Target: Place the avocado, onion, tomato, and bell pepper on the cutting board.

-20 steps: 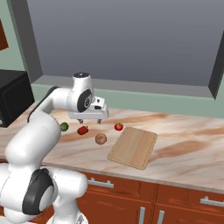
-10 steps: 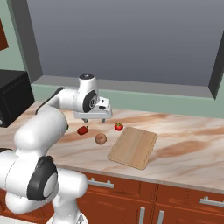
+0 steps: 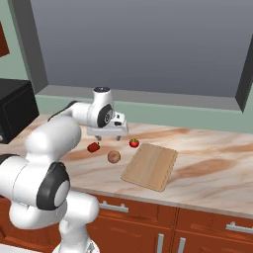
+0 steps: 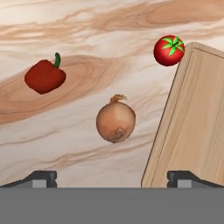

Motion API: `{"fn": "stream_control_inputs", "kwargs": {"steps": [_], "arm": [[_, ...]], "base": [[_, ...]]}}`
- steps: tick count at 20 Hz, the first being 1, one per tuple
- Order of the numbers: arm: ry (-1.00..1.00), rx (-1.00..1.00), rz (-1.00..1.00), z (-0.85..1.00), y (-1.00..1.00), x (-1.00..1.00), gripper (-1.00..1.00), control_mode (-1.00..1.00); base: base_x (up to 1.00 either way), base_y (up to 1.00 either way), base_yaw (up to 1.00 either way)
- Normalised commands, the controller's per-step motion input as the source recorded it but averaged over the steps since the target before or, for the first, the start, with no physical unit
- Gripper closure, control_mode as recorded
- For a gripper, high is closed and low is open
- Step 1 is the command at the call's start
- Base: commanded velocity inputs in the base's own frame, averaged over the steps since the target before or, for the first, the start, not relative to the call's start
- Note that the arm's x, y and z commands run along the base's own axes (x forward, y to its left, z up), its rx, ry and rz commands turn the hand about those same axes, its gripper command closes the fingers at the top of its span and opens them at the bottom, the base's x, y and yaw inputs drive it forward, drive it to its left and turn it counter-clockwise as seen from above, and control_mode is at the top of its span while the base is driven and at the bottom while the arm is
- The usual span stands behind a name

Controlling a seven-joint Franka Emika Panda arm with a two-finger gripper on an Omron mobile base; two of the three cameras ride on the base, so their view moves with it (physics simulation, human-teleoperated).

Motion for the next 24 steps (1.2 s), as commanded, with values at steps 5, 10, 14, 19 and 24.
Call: {"fn": "stream_control_inputs", "kwargs": {"steps": [5,10,14,19,24], "arm": [[0.02,0.00,0.00,-0.26,0.00,0.19,-1.00,-1.00],[0.02,0.00,0.00,-0.23,0.00,0.13,-1.00,-1.00],[0.02,0.00,0.00,-0.25,0.00,0.09,-1.00,-1.00],[0.02,0.00,0.00,-0.27,0.00,0.05,-1.00,-1.00],[0.01,0.00,0.00,-0.26,0.00,0.00,-1.00,-1.00]], "base": [[0.00,0.00,0.00],[0.00,0.00,0.00],[0.00,0.00,0.00],[0.00,0.00,0.00],[0.00,0.00,0.00]]}}
